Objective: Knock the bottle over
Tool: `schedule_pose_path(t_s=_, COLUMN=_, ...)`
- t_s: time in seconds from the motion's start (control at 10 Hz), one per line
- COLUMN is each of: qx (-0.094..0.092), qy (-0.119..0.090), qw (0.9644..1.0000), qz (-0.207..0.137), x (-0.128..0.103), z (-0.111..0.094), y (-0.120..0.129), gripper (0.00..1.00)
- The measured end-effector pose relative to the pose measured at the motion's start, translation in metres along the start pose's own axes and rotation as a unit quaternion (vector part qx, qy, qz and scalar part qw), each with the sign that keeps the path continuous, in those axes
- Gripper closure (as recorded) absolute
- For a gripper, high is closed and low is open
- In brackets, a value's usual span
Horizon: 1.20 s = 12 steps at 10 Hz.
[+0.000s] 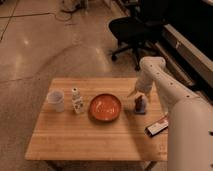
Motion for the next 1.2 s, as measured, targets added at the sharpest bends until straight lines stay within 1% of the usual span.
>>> schedule_pose_path(t_s=0.2, qx=0.008, qy=0.021, qw=0.9993, qz=-0.03, x=-0.014, z=-0.021, y=-0.017, gripper=0.2)
schedule_pose_path(t_s=0.3, qx=0.011, qy=0.035, qw=0.9977, qz=-0.056, x=-0.03, z=-0.032, y=-0.03, gripper=0.2)
schedule_pose_path(t_s=0.5, qx=0.008, qy=0.05, qw=0.9937, qz=-0.1, x=-0.061, z=-0.041, y=-0.05, gripper=0.2)
schedule_pose_path(t_s=0.6, qx=0.005, qy=0.056, qw=0.9909, qz=-0.123, x=-0.078, z=-0.043, y=-0.06, gripper=0.2)
schedule_pose_path(t_s=0.8, qx=-0.005, qy=0.063, qw=0.9838, qz=-0.168, x=-0.115, z=-0.043, y=-0.084, gripper=0.2)
schedule_pose_path(t_s=1.1, qx=-0.014, qy=0.067, qw=0.9735, qz=-0.218, x=-0.153, z=-0.035, y=-0.123, gripper=0.2)
schedule_pose_path(t_s=1.2, qx=-0.016, qy=0.069, qw=0.9691, qz=-0.236, x=-0.165, z=-0.032, y=-0.142, gripper=0.2)
